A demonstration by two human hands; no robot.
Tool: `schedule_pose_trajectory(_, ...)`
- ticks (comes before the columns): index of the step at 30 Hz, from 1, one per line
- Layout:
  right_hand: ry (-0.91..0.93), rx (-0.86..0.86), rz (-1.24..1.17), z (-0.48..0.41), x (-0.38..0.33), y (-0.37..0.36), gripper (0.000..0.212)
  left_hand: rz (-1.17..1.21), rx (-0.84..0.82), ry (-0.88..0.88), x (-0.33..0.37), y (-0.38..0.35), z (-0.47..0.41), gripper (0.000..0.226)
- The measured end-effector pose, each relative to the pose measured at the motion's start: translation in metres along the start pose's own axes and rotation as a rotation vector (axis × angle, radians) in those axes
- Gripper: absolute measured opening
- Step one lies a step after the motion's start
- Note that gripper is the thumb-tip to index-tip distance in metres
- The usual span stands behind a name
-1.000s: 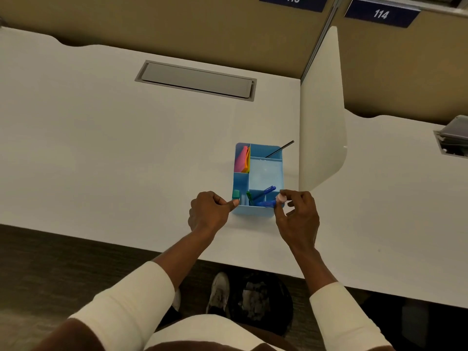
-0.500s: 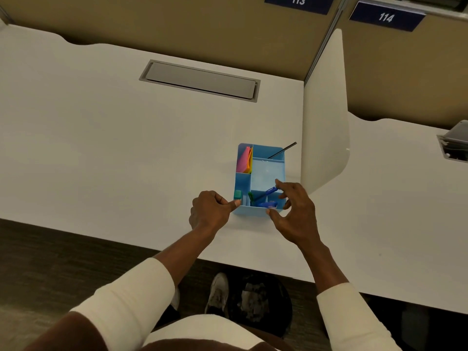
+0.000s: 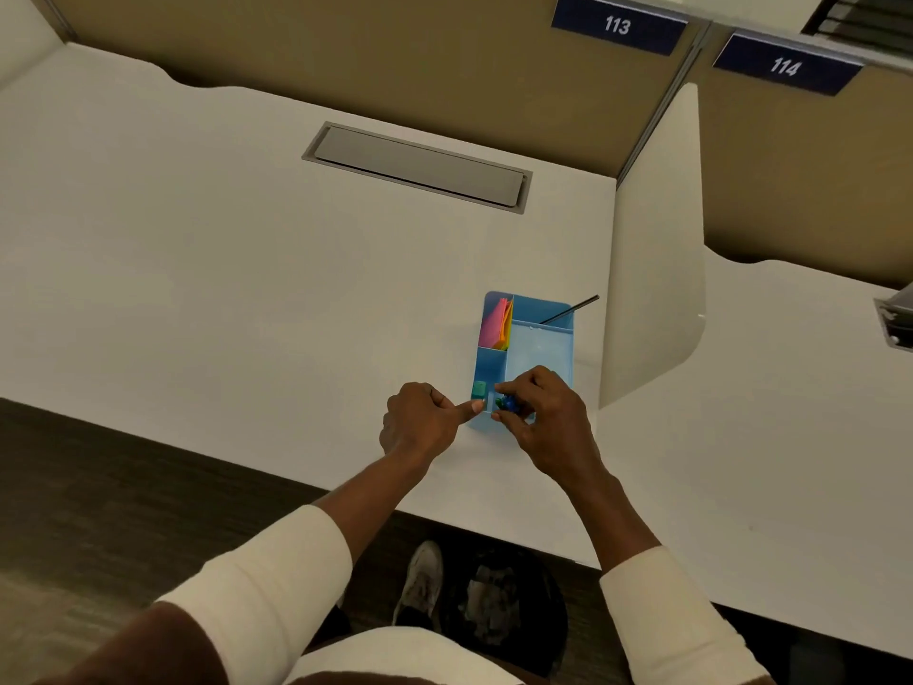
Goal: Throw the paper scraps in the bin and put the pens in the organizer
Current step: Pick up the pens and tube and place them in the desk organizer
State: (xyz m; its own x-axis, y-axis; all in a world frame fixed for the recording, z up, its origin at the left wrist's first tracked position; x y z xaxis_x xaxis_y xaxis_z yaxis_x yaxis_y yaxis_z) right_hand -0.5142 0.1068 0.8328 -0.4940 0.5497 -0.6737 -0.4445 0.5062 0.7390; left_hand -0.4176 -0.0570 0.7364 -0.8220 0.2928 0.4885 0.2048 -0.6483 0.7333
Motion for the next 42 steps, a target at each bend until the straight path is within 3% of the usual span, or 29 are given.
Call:
schedule_pose_trajectory(10,-0.032,-0.151,0.263,-0.012,-0.003,-0.010,0.031,-0.026,-0.019,0.000,-0.003,-0.003,-0.001,0.063)
schedule_pose_trajectory(30,-0.208,-0.105,0.098,0.012,-0.001,0.008,0.054,-0.173,-0.014,-0.061,0.005,0.008,0.008,0.071)
schedule_pose_trajectory(42,-0.203,-0.001,0.209,0.042,-0.019,0.022,0.052,-0.319,-0.020,-0.168,-0.010,0.035,0.016,0.045)
Point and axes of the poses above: each hand's wrist, its own z-axis away from the middle knuckle, its own y-axis out of the back of the hand, x = y × z, the point moved 9 cm from there along -z, towards the middle knuckle, and after that the axes turned 7 degrees about -z, right-handed, at the moved point
